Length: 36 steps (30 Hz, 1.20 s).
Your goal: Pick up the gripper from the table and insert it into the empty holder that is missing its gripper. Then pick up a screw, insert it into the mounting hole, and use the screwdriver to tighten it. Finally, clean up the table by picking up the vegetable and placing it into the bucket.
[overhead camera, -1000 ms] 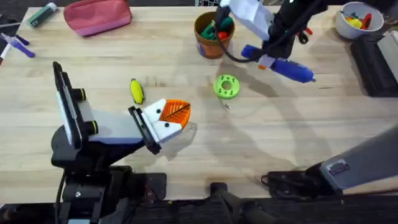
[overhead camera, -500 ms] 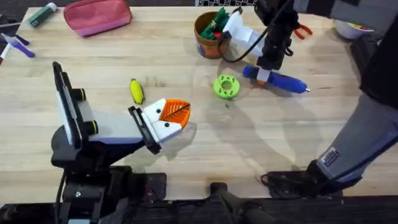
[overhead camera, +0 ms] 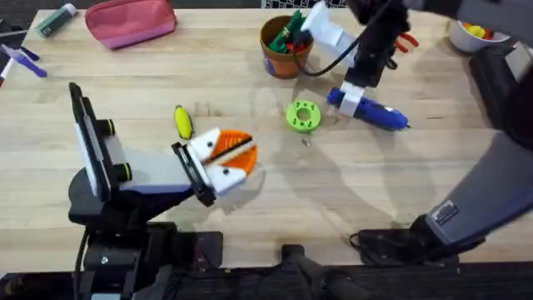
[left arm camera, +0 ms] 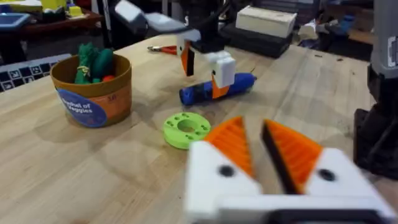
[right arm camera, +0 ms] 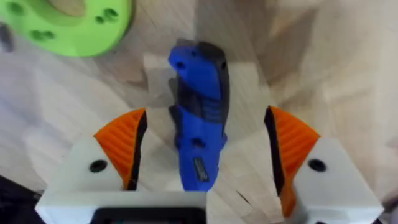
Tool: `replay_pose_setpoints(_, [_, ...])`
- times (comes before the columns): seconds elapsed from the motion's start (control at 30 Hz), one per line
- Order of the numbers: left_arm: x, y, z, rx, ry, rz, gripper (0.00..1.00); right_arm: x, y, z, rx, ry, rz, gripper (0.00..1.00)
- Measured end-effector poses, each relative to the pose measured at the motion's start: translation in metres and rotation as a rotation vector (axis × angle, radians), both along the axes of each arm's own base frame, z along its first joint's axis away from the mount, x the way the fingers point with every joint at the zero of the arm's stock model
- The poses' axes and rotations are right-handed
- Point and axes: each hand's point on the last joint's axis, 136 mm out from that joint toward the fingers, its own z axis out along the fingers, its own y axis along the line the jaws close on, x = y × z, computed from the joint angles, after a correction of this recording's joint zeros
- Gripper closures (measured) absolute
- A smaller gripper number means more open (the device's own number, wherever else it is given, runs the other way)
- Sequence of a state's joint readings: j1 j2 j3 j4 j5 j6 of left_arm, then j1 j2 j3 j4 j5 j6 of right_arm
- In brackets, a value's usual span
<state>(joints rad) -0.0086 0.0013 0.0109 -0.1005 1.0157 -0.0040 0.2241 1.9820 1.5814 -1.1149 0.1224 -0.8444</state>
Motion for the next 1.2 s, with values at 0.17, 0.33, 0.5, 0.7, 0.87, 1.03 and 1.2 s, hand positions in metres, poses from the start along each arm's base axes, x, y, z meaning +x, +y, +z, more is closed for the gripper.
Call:
replay_pose_setpoints(0.17, [0.000,0.000,0.000,-0.001,0.002,0.002,0.053,0.006,0.017,0.057,0.129,-0.167,-0.002,0.008])
replay_pose_setpoints(0.33, [0.000,0.000,0.000,-0.001,0.002,0.004,0.015,0.019,0.035,0.123,0.282,-0.396,-0.040,0.008])
replay_pose_setpoints(0.5, [0.005,0.003,0.003,-0.004,-0.010,0.033,0.014,0.035,0.053,0.181,0.468,-0.590,-0.166,0.008])
replay_pose_setpoints(0.7, [0.024,0.017,0.002,-0.046,0.058,0.173,0.015,0.025,0.057,0.216,0.602,-0.634,-0.352,0.008])
replay_pose_setpoints(0.87, [0.029,0.033,0.006,-0.009,0.141,0.295,0.015,0.002,0.051,0.226,0.631,-0.599,-0.466,0.008])
replay_pose_setpoints(1.03, [0.033,0.057,0.031,0.091,0.213,0.456,0.016,-0.026,0.044,0.227,0.619,-0.539,-0.548,0.008])
replay_pose_setpoints(1.2, [0.036,0.083,0.055,0.216,0.391,0.605,0.015,-0.047,0.039,0.215,0.578,-0.457,-0.600,0.008])
